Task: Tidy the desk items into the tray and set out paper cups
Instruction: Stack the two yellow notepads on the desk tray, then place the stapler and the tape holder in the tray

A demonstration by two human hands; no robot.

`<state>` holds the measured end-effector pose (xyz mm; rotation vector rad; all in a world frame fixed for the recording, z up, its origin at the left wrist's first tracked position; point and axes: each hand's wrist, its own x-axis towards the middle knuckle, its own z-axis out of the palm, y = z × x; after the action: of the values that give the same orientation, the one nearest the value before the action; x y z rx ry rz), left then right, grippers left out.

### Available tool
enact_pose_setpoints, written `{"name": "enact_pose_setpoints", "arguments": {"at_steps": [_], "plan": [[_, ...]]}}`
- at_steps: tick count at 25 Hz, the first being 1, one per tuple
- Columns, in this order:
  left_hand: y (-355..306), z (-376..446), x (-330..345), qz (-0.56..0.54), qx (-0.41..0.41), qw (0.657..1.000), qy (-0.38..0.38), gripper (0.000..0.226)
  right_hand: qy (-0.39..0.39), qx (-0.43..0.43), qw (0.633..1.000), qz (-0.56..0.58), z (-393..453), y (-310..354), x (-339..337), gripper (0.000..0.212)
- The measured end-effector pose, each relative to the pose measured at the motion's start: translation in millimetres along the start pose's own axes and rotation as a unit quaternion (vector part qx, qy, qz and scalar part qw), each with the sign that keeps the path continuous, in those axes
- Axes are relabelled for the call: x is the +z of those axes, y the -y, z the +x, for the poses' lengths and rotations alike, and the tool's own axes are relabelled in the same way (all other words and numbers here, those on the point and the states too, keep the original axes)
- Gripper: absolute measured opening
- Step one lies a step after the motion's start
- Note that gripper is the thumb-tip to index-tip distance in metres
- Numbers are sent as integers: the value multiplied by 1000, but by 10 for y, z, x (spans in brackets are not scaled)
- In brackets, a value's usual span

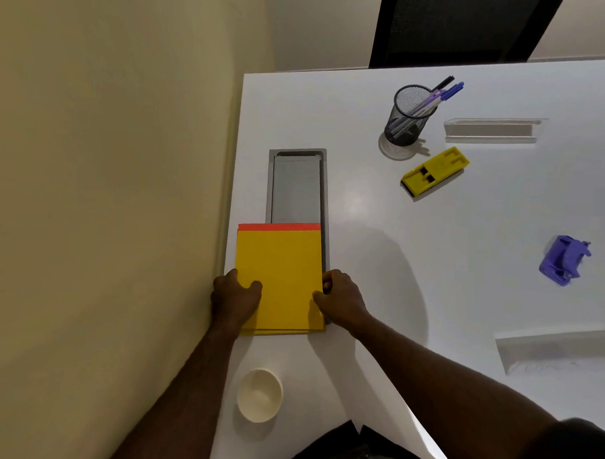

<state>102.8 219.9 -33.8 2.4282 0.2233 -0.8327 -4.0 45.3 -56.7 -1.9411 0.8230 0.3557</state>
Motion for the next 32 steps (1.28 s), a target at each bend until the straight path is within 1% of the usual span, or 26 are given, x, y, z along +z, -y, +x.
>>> {"name": "enact_pose_setpoints", "arguments": {"at_steps": [2,4,6,8,10,12,14,16,19,21,23,25,27,29,32], "plan": [[-8,-28,13,52,2,999,3,70,13,-8,1000,-13,-4,-52,-7,34],[-76,-67,74,130,37,991,-15,73,6,-22,1000,-16,-15,-121,-77,36],[-167,-95,150,182,98,978,-39,78,-30,-31,999,-1,-13,-180,-213,36],[-345,-105,302,212,180,960,-39,77,-100,-19,995,21,-3,-307,-476,29],[-547,-102,464,257,277,926,-30,72,-183,-24,983,18,-2,-460,-779,24],[-761,-97,639,301,375,877,5,68,-276,-51,960,-12,-13,-646,-1069,22],[-975,-95,825,335,425,839,55,69,-341,-49,938,-26,-39,-849,-1353,25],[-1132,-78,983,366,444,814,79,71,-382,-13,923,-49,-44,-1025,-1629,29],[-1308,-53,1186,413,459,781,94,76,-461,54,880,-105,-23,-1305,-2057,41],[-1389,-29,1274,436,456,769,105,79,-485,142,853,-129,-19,-1481,-2326,54],[-1430,5,1332,457,447,761,110,82,-488,230,834,-115,-10,-1647,-2557,61],[-1413,30,1351,466,437,761,114,85,-476,287,827,-82,5,-1788,-2720,61],[-1380,44,1354,461,433,765,117,87,-456,315,831,-54,28,-1906,-2811,55],[-1365,61,1347,456,435,767,117,87,-447,319,835,-27,63,-1971,-2853,49],[-1365,78,1340,457,438,766,113,86,-467,315,826,5,112,-1997,-2899,42]]}}
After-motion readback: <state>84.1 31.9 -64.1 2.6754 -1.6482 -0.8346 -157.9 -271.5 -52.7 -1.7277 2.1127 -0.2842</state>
